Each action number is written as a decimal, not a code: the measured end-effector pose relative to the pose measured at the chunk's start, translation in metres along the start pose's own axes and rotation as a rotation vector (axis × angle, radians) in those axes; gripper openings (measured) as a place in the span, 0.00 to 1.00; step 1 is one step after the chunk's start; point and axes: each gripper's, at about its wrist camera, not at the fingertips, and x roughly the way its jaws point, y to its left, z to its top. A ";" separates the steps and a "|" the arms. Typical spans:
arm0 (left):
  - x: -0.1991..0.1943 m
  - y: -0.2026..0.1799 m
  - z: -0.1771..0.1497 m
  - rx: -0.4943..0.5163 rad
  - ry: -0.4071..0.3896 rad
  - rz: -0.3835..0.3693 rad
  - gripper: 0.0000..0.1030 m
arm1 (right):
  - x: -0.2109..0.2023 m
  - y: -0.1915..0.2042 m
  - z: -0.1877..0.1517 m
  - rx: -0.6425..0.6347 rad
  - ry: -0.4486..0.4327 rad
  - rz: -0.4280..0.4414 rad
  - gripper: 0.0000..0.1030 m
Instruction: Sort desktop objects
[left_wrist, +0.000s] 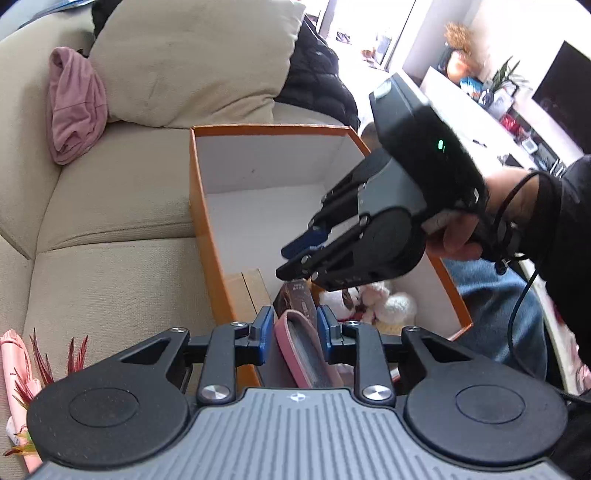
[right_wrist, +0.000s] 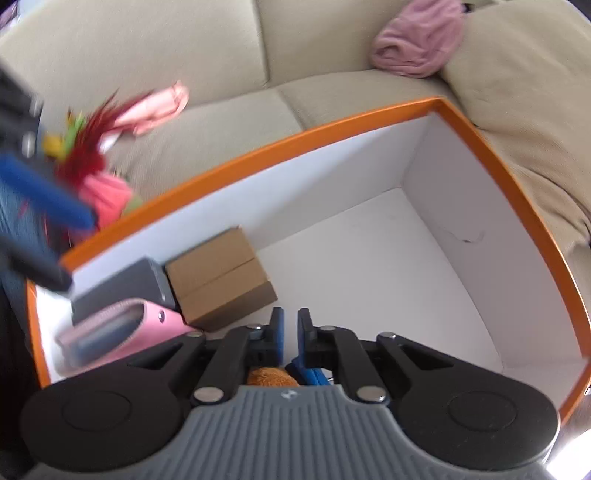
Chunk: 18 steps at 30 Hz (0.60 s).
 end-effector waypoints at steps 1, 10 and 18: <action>0.003 -0.007 -0.002 0.020 0.013 0.007 0.39 | -0.006 0.001 -0.004 0.028 -0.013 -0.008 0.29; 0.029 -0.042 -0.013 0.115 0.125 0.100 0.51 | -0.023 0.008 -0.044 0.366 -0.125 -0.027 0.42; 0.050 -0.048 -0.020 0.150 0.197 0.240 0.51 | -0.005 0.023 -0.041 0.350 -0.179 0.005 0.51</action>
